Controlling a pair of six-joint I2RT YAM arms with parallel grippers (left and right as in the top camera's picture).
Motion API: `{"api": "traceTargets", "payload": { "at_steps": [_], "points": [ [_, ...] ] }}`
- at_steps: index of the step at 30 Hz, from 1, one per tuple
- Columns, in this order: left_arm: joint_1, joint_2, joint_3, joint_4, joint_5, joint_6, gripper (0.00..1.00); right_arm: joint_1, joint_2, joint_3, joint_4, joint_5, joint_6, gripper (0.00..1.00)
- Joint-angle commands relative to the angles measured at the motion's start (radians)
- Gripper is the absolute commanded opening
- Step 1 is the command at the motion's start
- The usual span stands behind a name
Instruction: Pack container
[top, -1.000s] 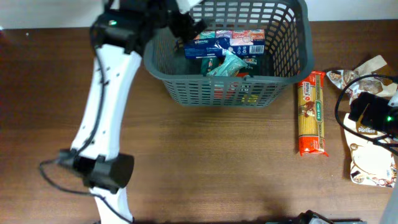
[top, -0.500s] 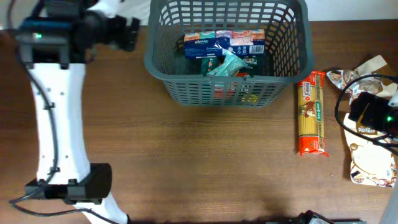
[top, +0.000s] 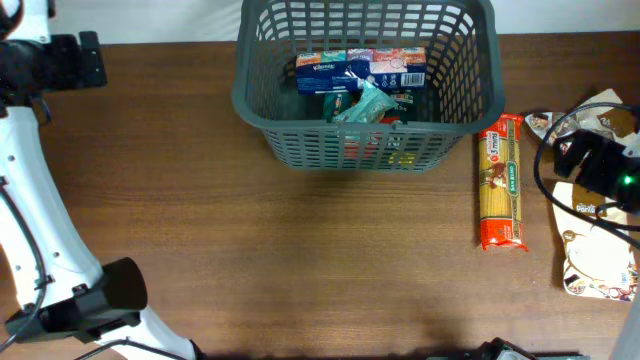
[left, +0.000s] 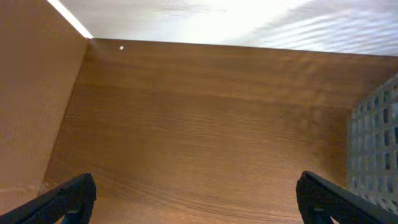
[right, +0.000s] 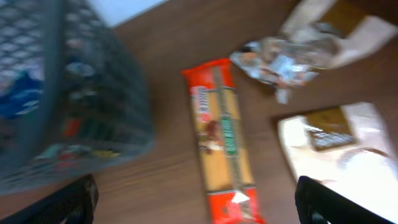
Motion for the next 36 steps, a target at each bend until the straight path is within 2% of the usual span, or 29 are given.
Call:
{"api": "traceTargets", "payload": {
  "at_steps": [1,6,13,22,30,36],
  "points": [
    [0.017,0.003,0.0,-0.001,-0.003,-0.016,0.99,-0.003,0.024,0.014,-0.003,-0.154,0.018,0.99],
    [0.018,0.003,0.0,-0.004,-0.003,-0.016,0.99,-0.003,0.078,0.006,-0.093,-0.142,0.016,0.99],
    [0.018,0.003,0.0,-0.005,-0.003,-0.016,0.99,-0.004,0.124,0.006,-0.109,-0.137,0.016,0.99],
    [0.018,0.003,0.0,-0.005,-0.003,-0.016,0.99,-0.003,0.169,0.006,-0.27,0.446,0.111,0.99],
    [0.018,0.003,0.0,-0.005,-0.003,-0.016,0.99,-0.003,0.197,0.001,-0.303,0.664,0.08,0.99],
    [0.018,0.003,0.0,-0.005,-0.003,-0.016,0.99,-0.003,0.242,-0.087,-0.269,0.674,0.084,0.98]
  ]
}}
